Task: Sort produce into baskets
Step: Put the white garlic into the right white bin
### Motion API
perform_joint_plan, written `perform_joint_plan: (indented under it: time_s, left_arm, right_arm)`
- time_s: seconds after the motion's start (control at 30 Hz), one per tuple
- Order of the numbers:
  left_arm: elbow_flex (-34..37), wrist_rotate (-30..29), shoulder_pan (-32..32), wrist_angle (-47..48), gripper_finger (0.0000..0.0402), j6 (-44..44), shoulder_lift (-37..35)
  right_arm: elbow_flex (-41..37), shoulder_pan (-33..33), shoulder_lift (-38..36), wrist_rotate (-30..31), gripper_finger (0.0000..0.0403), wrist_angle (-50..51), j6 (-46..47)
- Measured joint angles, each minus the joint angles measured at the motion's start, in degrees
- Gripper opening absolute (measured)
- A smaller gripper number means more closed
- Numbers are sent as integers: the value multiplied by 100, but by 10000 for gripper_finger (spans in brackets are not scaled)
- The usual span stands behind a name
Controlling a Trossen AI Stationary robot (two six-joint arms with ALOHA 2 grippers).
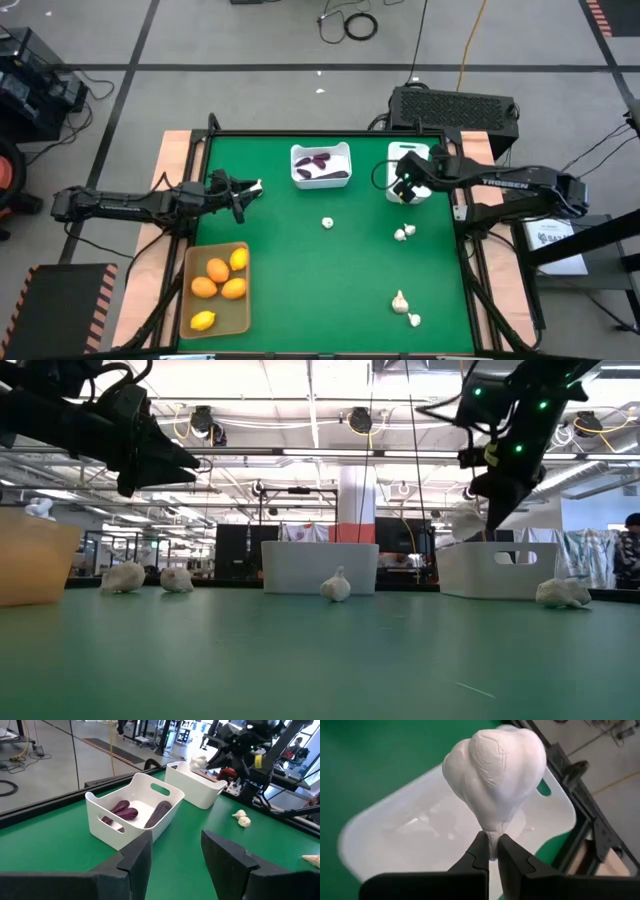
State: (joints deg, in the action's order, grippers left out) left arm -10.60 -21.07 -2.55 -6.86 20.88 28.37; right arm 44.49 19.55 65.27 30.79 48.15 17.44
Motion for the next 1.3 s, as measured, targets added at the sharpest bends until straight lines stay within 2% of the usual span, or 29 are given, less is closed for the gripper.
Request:
perform_joint_plan:
  time_s: [0.23,0.47,0.77,0.83,0.93,1.1,1.2,1.3]
  left_arm:
    - [-3,-2,0,33,177,431,-2]
    - [-10,-8,0,8,181,842,-2]
    - [-190,65,0,232,232,881,1]
    - [-471,63,-2,700,241,881,-2]
    - [-1051,-47,-33,1878,246,1049,50]
    - [-1949,-174,-209,3970,247,2281,444]
    - [-2261,-166,-351,4851,247,2761,802]
    - [-2422,-126,-506,5259,247,2834,1200]
  right_arm:
    - [0,380,220,-112,31,-5,-115]
    - [0,415,269,-114,86,-20,-174]
    - [0,398,257,-114,153,-124,-338]
    - [0,356,214,-112,163,-123,-339]
    - [0,232,106,-129,172,-123,-337]
    - [0,-41,-185,-649,176,-187,-206]
    - [-2,-266,-403,-957,176,-343,-95]
    - [-2,-564,-621,-1037,176,-568,-59]
